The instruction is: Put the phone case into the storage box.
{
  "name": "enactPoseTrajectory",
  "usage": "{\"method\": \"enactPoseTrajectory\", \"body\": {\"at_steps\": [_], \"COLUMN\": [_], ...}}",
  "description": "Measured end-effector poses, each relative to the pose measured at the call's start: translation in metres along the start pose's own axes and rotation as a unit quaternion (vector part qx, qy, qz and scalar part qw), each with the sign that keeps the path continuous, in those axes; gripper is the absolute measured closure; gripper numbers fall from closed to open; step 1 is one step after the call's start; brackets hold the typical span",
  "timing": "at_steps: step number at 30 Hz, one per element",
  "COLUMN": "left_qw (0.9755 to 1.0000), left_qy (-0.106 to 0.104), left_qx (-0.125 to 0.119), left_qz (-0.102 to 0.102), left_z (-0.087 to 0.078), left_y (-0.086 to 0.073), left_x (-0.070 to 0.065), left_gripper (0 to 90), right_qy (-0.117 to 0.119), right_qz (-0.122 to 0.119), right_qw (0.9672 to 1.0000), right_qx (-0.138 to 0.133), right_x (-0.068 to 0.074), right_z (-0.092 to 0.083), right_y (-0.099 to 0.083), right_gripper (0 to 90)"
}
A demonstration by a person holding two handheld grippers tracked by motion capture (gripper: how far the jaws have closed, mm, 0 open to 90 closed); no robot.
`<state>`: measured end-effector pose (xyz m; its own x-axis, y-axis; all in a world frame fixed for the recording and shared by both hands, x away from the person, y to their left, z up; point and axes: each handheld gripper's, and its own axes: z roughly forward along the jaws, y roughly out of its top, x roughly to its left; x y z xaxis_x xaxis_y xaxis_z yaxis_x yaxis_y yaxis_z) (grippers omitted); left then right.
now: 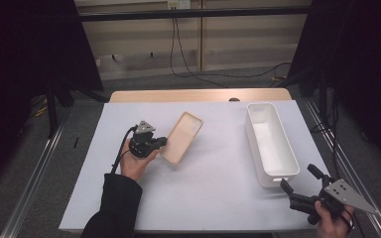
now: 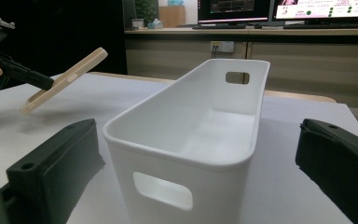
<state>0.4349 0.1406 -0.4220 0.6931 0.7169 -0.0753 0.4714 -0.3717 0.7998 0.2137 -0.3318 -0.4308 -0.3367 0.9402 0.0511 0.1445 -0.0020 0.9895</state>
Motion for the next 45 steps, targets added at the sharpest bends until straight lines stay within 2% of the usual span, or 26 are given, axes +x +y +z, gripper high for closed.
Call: {"method": "enactPoseTrajectory", "body": {"at_steps": [2,3,6,11,13,17,20,23,28,31,33,36,40,45], "left_qw": [0.9999,0.9998,0.9994,0.9986,0.9977,0.9963,0.9947,0.9941,0.9927,0.9926,0.9923,0.9928,0.9929,0.9921], "left_qy": [0.007,0.001,0.002,0.005,0.005,0.012,0.007,0.012,0.006,0.005,0.001,-0.001,-0.001,-0.008], "left_qx": [-0.013,-0.017,-0.032,-0.053,-0.067,-0.084,-0.101,-0.107,-0.120,-0.121,-0.124,-0.120,-0.119,-0.125], "left_qz": [-0.002,-0.007,-0.007,0.001,-0.007,-0.010,-0.019,-0.012,-0.016,-0.006,-0.011,-0.003,-0.006,-0.001], "left_z": [-0.003,-0.004,-0.005,-0.006,-0.009,-0.018,-0.027,-0.033,-0.042,-0.048,-0.050,-0.050,-0.050,-0.053], "left_y": [0.001,0.001,0.001,0.000,-0.001,-0.002,-0.003,-0.005,-0.006,-0.007,-0.008,-0.011,-0.015,-0.014], "left_x": [-0.002,-0.004,-0.008,-0.015,-0.016,-0.018,-0.018,-0.019,-0.024,-0.029,-0.032,-0.036,-0.042,-0.047], "left_gripper": [87.9,88.0,87.9,87.9,87.9,87.9,87.9,87.9,87.9,88.0,88.0,87.9,87.9,87.9], "right_qy": [0.000,0.000,0.001,0.002,0.002,0.002,0.000,0.001,-0.001,-0.003,-0.003,-0.001,-0.001,0.005], "right_qz": [0.000,0.000,0.000,0.001,0.001,0.003,0.002,0.002,0.003,0.005,0.005,0.002,0.004,0.005], "right_qw": [1.0000,1.0000,1.0000,1.0000,1.0000,1.0000,1.0000,1.0000,1.0000,1.0000,1.0000,1.0000,0.9999,0.9998], "right_qx": [0.000,0.000,0.000,-0.001,-0.001,-0.003,-0.003,-0.003,-0.005,-0.005,-0.006,-0.007,-0.013,-0.017], "right_x": [0.000,0.000,0.000,0.000,0.000,0.000,0.000,0.001,0.000,0.000,0.000,0.001,0.003,0.009], "right_z": [0.000,0.000,0.000,-0.001,-0.001,-0.001,-0.001,-0.001,-0.002,-0.002,-0.002,-0.002,-0.001,0.000], "right_y": [0.000,0.000,0.000,0.000,0.000,0.000,0.000,0.000,0.001,0.001,0.002,0.004,0.007,0.012], "right_gripper": [0.0,0.0,0.0,0.0,0.0,0.0,0.0,0.0,0.0,0.0,0.0,0.0,0.0,0.0]}}
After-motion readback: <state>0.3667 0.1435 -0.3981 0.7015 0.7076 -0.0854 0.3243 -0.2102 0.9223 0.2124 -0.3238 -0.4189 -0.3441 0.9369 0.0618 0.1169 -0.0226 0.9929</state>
